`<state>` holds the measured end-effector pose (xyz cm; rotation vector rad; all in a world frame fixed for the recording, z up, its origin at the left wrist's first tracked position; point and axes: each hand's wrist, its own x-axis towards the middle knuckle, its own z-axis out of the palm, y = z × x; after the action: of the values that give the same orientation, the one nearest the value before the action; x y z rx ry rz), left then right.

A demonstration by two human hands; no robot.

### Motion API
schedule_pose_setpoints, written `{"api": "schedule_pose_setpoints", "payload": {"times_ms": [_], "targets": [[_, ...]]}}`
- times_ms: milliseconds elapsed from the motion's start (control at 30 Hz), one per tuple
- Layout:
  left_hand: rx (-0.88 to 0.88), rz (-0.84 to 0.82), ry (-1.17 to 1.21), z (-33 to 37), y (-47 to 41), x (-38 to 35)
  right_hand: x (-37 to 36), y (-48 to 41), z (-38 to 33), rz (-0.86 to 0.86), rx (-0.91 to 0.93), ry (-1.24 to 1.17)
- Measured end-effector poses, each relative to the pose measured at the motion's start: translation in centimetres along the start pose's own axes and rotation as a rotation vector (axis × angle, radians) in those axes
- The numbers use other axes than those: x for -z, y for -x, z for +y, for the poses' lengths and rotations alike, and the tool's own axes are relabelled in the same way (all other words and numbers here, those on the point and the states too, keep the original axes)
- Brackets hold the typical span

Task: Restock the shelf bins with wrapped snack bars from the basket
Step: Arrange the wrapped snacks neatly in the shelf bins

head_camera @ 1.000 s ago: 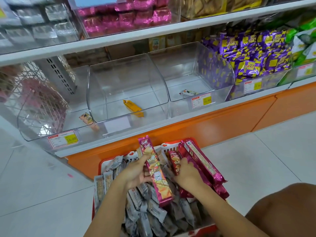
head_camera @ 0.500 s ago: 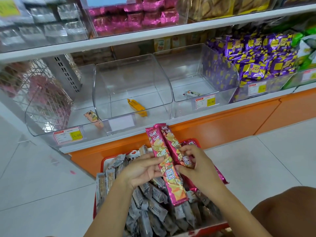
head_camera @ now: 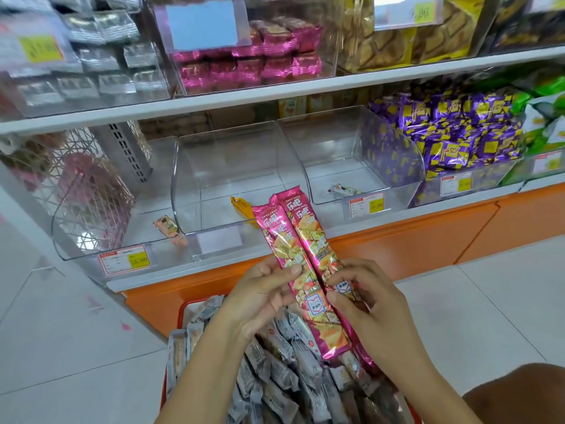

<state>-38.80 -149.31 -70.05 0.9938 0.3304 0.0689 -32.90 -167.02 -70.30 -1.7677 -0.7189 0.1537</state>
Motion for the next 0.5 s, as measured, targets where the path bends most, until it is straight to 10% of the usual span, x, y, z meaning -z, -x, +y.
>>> {"api": "schedule_pose_setpoints", "payload": {"times_ms": [500], "targets": [[-0.272, 0.051, -0.048, 10.5, 0.7, -5.4, -1.2, -6.6, -7.9, 0.275, 0.395, 0.313]]}}
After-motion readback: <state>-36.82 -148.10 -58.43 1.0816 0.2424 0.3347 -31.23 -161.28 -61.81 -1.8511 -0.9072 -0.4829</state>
